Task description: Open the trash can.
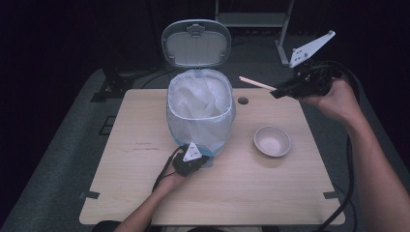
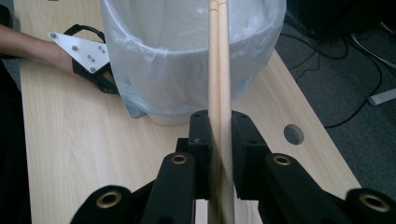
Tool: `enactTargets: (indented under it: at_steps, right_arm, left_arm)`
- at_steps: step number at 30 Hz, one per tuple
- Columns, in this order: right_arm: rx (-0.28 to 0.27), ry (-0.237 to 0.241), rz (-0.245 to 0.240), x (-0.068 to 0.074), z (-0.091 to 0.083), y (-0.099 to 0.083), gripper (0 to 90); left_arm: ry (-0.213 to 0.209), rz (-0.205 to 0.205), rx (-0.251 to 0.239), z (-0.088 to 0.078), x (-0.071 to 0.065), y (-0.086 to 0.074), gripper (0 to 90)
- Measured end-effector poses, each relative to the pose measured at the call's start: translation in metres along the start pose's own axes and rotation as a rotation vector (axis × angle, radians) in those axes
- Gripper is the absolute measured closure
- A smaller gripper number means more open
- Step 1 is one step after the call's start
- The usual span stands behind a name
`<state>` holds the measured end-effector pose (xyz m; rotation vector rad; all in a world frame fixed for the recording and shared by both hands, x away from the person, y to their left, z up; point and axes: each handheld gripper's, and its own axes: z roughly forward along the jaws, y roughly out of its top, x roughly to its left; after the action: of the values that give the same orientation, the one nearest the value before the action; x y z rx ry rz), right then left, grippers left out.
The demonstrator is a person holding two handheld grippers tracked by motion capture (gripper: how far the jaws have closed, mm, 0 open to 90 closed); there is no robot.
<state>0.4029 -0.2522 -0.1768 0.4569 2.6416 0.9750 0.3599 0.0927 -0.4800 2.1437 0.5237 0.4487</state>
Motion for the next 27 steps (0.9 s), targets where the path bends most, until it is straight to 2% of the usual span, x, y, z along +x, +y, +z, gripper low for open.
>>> enactTargets:
  at_steps: [11,27]
  right_arm:
    - [0.006,0.003,-0.024,0.000,-0.003,0.027,79.2]
    - [0.003,0.023,-0.061,0.004,0.006,0.068,79.2]
  left_arm:
    - [0.003,0.002,0.001,0.000,0.000,0.000,90.0]
    - [0.001,0.001,0.000,0.000,0.000,0.000,90.0]
